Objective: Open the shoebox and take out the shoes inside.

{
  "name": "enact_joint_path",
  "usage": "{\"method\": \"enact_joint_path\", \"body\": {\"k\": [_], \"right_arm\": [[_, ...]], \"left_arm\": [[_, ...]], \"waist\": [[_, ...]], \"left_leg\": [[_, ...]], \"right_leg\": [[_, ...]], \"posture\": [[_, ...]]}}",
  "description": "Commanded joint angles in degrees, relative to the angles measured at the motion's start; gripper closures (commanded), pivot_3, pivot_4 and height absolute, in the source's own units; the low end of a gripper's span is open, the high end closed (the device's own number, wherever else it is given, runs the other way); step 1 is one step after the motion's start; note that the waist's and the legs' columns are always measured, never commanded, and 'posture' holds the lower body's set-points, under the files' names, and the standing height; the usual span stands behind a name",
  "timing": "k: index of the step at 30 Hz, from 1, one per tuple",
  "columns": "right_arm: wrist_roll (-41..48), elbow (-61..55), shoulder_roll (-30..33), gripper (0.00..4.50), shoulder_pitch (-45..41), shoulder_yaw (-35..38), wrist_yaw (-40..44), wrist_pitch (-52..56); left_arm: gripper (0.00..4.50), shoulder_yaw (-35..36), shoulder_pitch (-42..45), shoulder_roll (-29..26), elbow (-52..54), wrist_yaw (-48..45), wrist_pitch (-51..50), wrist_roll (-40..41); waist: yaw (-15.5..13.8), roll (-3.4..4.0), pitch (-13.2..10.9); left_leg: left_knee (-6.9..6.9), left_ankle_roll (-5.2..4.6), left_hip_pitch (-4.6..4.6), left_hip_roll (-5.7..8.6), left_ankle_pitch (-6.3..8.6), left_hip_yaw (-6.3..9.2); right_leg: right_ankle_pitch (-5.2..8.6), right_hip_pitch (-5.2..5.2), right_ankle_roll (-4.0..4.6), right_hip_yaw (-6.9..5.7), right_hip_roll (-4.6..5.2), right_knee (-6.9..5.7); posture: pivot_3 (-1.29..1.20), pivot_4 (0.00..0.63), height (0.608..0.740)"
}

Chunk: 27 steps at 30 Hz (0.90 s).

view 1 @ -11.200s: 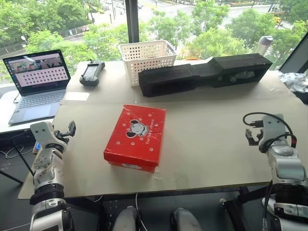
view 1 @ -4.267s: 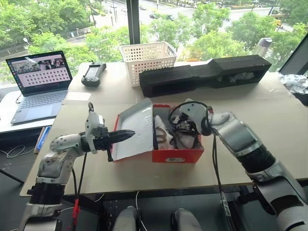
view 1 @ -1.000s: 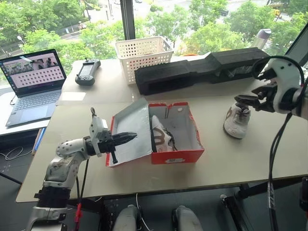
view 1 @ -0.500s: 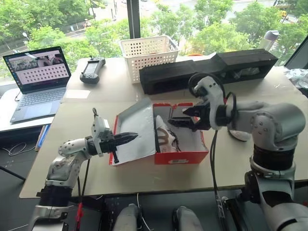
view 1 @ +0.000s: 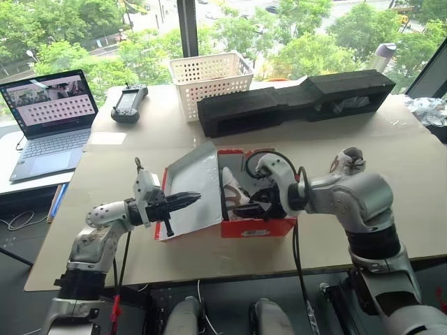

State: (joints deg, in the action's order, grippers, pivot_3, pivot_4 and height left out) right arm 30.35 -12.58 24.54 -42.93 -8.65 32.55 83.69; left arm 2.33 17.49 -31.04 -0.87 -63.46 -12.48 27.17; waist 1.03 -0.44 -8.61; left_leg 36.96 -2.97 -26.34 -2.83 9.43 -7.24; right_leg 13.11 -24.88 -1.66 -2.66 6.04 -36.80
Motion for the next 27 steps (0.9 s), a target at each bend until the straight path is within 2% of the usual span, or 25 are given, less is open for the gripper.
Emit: {"method": "enact_joint_path", "body": {"k": [1,6,8,11,13,17,21,27], "right_arm": [[-3.07,5.26,-0.85,0.05,-0.30,-3.38,-0.72,-6.07],[-3.54,8.46,-1.27,0.05,-0.14,-3.73,-0.94,-8.72],[-3.42,8.66,-1.22,0.56,0.13,-3.89,-0.78,-9.19],[-3.19,8.57,-1.05,1.31,0.51,-4.06,-0.48,-9.51],[-3.10,8.40,-1.03,2.04,0.68,-4.13,-0.19,-9.63],[-3.22,8.40,-1.46,3.21,0.62,-3.75,-0.43,-9.69],[-2.69,8.04,-2.29,3.21,0.23,-2.24,-0.68,-9.50],[0.87,4.16,-1.17,3.21,-2.92,4.09,0.66,-6.03]], "left_arm": [[4.50,0.50,0.15,-0.37,1.97,0.41,0.46,0.09],[4.50,0.64,0.48,-0.62,2.04,0.66,0.22,0.12],[4.50,0.66,0.45,-0.72,2.05,0.69,0.23,0.06],[4.50,0.56,0.52,-0.79,2.02,0.86,0.18,-0.08],[4.50,0.53,0.53,-0.79,2.07,0.96,0.13,-0.08],[4.50,0.43,0.53,-0.90,2.18,1.17,0.09,-0.16],[4.50,0.31,0.61,-1.07,2.21,1.21,0.01,-0.21],[4.50,0.25,0.89,-1.23,2.01,1.16,-0.06,-0.21]], "waist": [[0.09,0.00,0.00],[0.25,0.00,0.00],[0.25,0.00,0.00],[0.20,0.00,0.00],[0.09,0.00,0.01],[-0.06,0.00,0.01],[-0.11,0.00,0.01],[-0.20,0.00,0.00]], "left_leg": [[0.00,0.00,0.05,0.00,0.00,0.00],[0.00,0.04,0.48,-0.06,0.01,0.00],[-0.01,0.43,0.69,-0.09,0.24,0.01],[-0.02,0.47,0.82,-0.10,0.27,0.02],[-0.02,0.48,0.90,-0.09,0.28,0.04],[-0.03,0.49,0.88,-0.07,0.28,0.05],[-0.03,0.49,0.86,-0.06,0.28,0.04],[-0.06,0.49,0.61,-0.05,0.28,0.03]], "right_leg": [[0.00,0.05,0.00,0.00,-0.01,0.00],[-0.01,0.44,0.01,0.00,-0.03,0.02],[0.07,0.59,0.15,0.00,-0.02,0.04],[0.17,0.61,0.26,0.00,0.01,0.04],[0.17,0.59,0.25,-0.03,0.04,0.06],[0.07,0.59,0.42,-0.03,0.09,0.11],[0.06,0.59,0.43,-0.03,0.11,0.14],[0.05,0.54,0.44,-0.02,0.13,0.14]], "posture": [[0.00,0.150,0.733],[0.00,0.150,0.733],[0.00,0.150,0.733],[0.00,0.150,0.733],[0.00,0.150,0.733],[0.00,0.150,0.733],[0.00,0.150,0.733],[0.00,0.150,0.733]]}}
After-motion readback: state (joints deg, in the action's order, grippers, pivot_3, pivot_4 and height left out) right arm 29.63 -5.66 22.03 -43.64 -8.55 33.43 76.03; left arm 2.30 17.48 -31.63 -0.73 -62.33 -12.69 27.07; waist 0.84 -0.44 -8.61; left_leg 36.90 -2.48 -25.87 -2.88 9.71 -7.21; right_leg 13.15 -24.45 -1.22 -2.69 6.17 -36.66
